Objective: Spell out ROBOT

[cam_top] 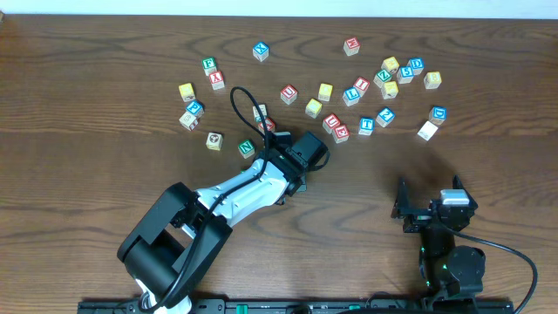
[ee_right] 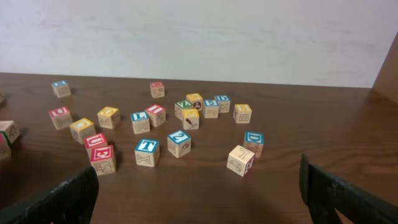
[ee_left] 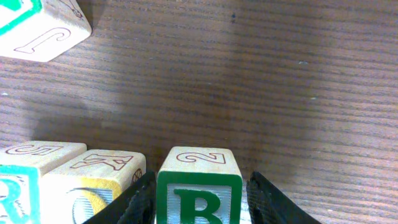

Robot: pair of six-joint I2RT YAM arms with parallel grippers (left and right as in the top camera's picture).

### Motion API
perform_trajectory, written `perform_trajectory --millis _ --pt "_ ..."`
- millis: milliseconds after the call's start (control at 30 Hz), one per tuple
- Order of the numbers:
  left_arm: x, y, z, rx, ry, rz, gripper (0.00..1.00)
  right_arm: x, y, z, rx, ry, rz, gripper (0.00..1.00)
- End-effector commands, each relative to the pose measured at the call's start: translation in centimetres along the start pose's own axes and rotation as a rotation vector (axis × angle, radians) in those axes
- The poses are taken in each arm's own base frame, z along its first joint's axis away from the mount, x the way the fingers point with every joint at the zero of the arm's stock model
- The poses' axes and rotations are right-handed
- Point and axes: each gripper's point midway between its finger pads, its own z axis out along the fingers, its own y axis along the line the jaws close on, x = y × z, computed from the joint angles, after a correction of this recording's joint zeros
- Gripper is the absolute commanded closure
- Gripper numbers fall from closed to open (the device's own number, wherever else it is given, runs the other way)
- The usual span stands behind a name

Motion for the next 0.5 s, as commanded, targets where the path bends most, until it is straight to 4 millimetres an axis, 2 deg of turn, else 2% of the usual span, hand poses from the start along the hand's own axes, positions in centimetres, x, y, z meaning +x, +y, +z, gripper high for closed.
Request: perform_trajectory --millis 0,467 --pt "-0.8 -0.1 -1.1 0.017 -0.027 0.006 0.54 0.1 -0.1 0.0 0.005 0.002 -0.011 0.01" --pt "-1.8 -0.1 -3.9 0.058 -0.068 0.012 0.54 0.1 -0.1 0.0 0.005 0.002 -0.011 0.01"
